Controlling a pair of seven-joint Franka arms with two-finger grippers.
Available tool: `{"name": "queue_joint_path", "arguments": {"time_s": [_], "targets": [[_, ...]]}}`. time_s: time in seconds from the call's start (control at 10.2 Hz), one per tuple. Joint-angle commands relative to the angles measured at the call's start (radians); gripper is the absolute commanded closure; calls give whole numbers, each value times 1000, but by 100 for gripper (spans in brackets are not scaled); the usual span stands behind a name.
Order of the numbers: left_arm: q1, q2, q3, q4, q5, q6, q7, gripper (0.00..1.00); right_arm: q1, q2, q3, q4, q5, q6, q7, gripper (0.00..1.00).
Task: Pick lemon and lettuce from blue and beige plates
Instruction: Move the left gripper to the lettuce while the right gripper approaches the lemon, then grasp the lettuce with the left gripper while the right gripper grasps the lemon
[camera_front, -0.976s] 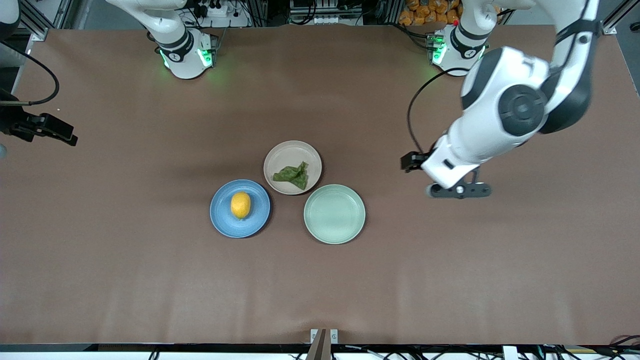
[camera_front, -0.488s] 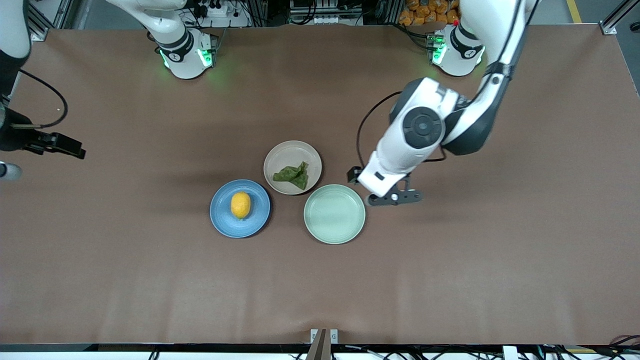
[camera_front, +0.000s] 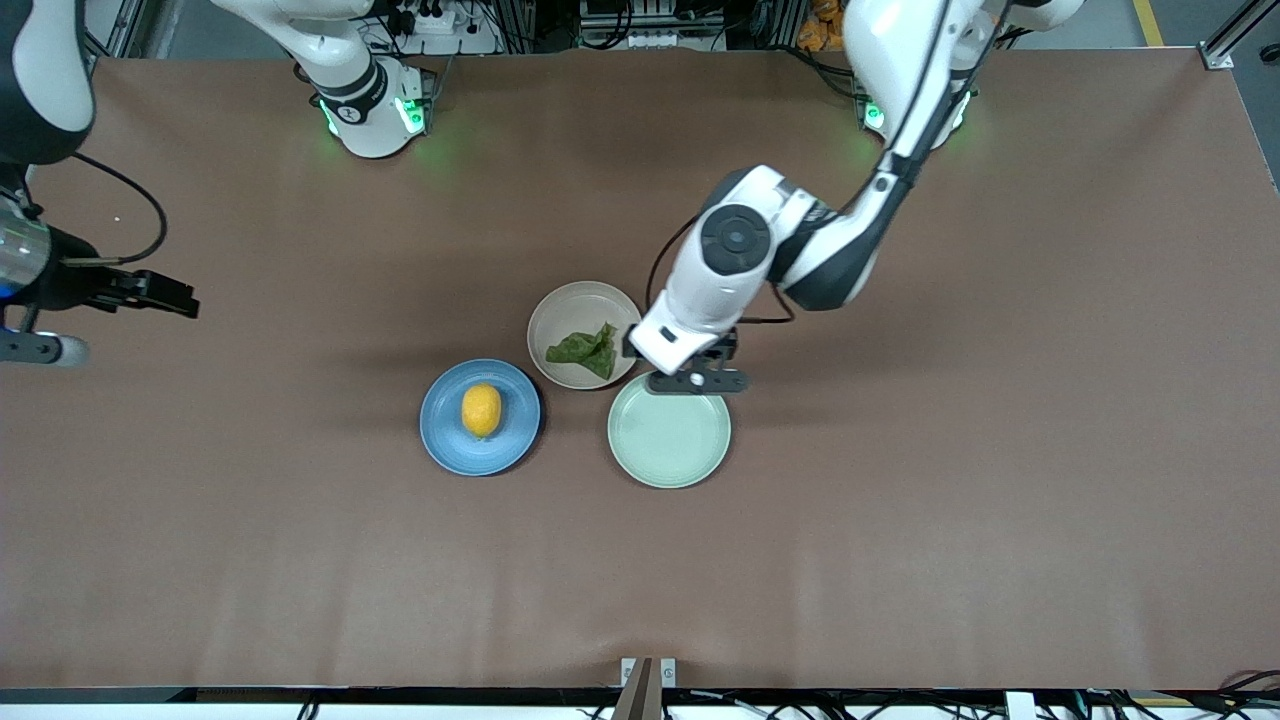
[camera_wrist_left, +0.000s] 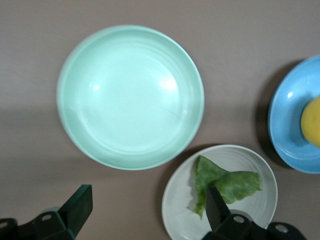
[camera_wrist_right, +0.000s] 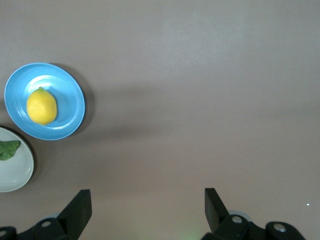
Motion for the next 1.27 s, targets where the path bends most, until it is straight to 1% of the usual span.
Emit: {"name": "queue_joint_path", "arguments": {"time_s": [0.0,0.1,0.2,0.29,0.59,0.68,0.88,0.98,1.07,1.17], "targets": [[-54,63,15,18,69,74,-105,0,54,35,1,10,-1,-3,10,0],[-85,89,15,18,72,115,-150,0,54,50,1,10,2,4,10,0],[-105,109,15,18,74,158,-202,0,55,64,1,10,31,17,6,0],[-119,122,15,18,74,180,-234,0,52,77,1,4,95,39,0,0],[-154,165,15,18,72,281,-300,0,72,119,0,2,106,54,9,0],[-160,172,13,18,74,286,-311,0,86,141,0,2,106,57,9,0],[-188,172,12,15,71,286,-339,0,130,176,0,-11,105,138,10,0],[-201,181,12,12,71,286,-354,0,156,204,-2,-11,105,160,53,0],[-211,196,13,13,69,286,-368,0,166,221,0,-13,106,178,161,0],[-212,213,13,19,69,288,-404,0,202,230,0,-13,108,200,247,0]]}}
